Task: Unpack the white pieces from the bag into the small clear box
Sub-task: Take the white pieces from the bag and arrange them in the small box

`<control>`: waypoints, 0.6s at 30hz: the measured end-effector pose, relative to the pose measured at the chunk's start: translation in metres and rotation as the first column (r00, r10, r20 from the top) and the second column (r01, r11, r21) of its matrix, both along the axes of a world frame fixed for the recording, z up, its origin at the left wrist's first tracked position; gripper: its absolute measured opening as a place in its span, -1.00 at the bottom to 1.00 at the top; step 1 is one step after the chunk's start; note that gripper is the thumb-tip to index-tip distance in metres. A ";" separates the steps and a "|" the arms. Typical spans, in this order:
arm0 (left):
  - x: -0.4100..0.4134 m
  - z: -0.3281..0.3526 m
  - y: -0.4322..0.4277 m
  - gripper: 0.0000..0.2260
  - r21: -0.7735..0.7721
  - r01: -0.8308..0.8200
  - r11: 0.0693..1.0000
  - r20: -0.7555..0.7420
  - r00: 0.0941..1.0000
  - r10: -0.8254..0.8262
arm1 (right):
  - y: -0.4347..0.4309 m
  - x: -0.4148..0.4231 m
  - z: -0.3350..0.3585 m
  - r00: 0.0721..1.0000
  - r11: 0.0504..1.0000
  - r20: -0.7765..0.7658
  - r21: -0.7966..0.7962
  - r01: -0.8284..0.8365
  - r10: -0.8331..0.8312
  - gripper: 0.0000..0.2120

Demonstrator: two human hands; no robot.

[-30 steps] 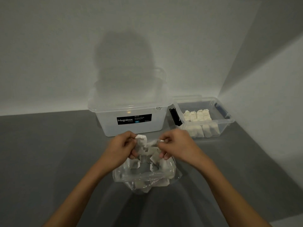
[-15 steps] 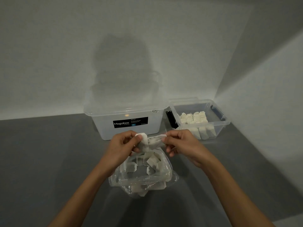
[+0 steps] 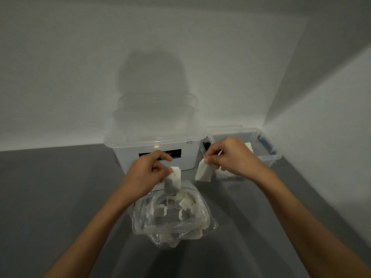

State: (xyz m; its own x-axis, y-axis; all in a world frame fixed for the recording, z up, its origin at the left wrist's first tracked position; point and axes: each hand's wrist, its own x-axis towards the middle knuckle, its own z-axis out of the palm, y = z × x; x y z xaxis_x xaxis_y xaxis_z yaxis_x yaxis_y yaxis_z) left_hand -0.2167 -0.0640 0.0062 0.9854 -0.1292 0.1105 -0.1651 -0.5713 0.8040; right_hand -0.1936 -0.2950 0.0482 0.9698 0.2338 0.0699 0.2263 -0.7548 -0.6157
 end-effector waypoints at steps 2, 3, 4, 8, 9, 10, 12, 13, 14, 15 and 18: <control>0.006 0.007 -0.005 -0.90 0.015 0.049 0.999 0.004 0.999 -0.049 | -0.006 0.006 0.009 0.999 1.000 0.041 -0.025 0.013 -0.012 -0.96; 0.010 0.011 -0.009 -0.93 0.015 0.064 0.998 0.013 0.998 -0.064 | -0.010 0.008 0.014 0.998 1.000 0.061 -0.017 0.024 -0.023 -0.96; 0.013 0.015 -0.014 -0.94 0.012 0.075 0.997 0.021 0.997 -0.076 | -0.015 0.010 0.018 0.995 0.999 0.087 -0.011 0.043 -0.042 -0.96; 0.030 0.034 -0.040 -0.98 -0.003 0.095 0.996 0.059 0.994 -0.094 | -0.041 0.022 0.033 0.969 0.990 0.208 -0.012 0.142 -0.136 -0.91; 0.036 0.039 -0.048 -0.98 -0.018 0.096 0.995 0.065 0.993 -0.094 | -0.049 0.026 0.035 0.961 0.986 0.227 -0.007 0.165 -0.159 -0.89; 0.042 0.043 -0.057 -0.97 -0.026 0.095 0.995 0.073 0.993 -0.093 | -0.058 0.030 0.037 0.952 0.982 0.243 0.004 0.190 -0.185 -0.88; 0.055 0.051 -0.076 -0.95 -0.010 0.093 0.996 0.092 0.991 -0.092 | -0.076 0.041 0.039 0.941 0.973 0.248 0.036 0.228 -0.230 -0.86; 0.062 0.054 -0.087 -0.93 0.000 0.095 0.995 0.099 0.991 -0.095 | -0.085 0.047 0.038 0.940 0.970 0.239 0.047 0.237 -0.242 -0.86; 0.069 0.056 -0.098 -0.92 0.006 0.101 0.995 0.099 0.990 -0.101 | -0.094 0.053 0.036 0.942 0.969 0.228 0.049 0.242 -0.247 -0.87; 0.076 0.057 -0.110 -0.91 0.011 0.110 0.994 0.095 0.989 -0.111 | -0.104 0.059 0.034 0.946 0.969 0.211 0.042 0.244 -0.248 -0.87; 0.098 0.055 -0.146 -0.88 0.046 0.140 0.989 0.064 0.988 -0.143 | -0.131 0.079 0.023 0.960 0.970 0.141 -0.007 0.244 -0.240 -0.86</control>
